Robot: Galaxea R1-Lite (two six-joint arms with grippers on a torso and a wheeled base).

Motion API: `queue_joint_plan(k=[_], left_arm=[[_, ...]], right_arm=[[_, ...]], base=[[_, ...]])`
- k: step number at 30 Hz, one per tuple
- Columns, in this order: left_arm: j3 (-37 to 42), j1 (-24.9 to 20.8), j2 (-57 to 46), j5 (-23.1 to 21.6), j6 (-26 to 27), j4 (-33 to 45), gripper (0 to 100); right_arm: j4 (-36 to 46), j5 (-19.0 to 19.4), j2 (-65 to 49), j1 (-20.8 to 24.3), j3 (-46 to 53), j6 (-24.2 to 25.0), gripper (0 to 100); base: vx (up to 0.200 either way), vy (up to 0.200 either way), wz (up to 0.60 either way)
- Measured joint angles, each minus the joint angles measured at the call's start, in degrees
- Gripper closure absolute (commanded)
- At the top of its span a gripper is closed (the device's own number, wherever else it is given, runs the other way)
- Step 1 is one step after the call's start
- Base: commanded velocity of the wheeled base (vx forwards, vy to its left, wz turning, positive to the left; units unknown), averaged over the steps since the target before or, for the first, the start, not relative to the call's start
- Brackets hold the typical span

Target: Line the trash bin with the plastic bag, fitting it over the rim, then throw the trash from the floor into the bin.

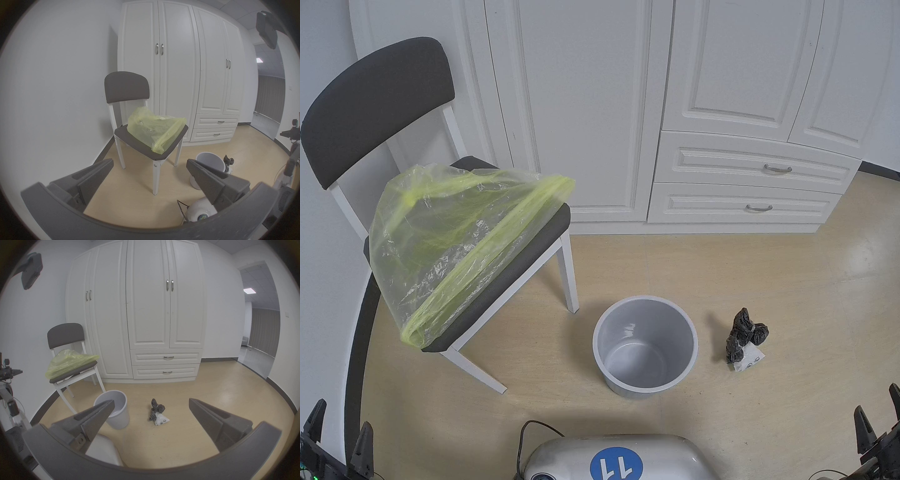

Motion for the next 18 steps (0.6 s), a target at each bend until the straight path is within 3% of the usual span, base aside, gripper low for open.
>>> queue_joint_plan(k=[18], left_arm=[[0.0,0.0,0.0,0.02,0.02,-0.05,0]], right_arm=[[0.02,0.13,0.0,0.0,0.0,-0.05,0]], base=[[0.0,0.0,0.0]])
